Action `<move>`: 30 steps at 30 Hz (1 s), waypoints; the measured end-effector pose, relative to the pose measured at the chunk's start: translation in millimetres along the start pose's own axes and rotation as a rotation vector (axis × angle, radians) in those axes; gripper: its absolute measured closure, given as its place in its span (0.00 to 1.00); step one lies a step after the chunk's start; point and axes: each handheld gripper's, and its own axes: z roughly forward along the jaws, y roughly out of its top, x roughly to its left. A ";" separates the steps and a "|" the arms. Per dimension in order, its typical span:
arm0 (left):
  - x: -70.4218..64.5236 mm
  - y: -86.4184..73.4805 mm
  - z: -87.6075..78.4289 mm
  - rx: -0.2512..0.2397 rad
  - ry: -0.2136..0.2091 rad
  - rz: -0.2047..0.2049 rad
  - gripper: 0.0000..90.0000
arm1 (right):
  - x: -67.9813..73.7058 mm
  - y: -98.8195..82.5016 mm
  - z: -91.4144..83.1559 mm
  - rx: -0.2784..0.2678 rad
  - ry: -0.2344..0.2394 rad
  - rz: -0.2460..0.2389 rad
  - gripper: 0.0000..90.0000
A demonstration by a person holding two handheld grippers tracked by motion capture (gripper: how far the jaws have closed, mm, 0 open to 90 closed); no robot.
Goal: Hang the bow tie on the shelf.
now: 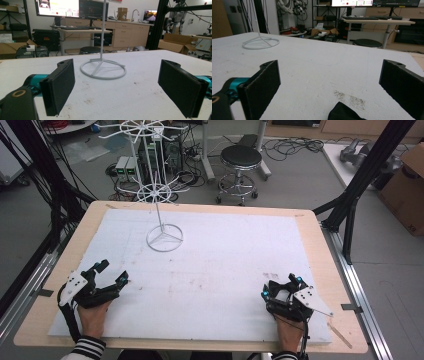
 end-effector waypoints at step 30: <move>-0.1 0.0 -0.1 0.000 0.002 0.001 0.16 | 2.2 0.5 0.7 0.009 0.007 -0.022 0.03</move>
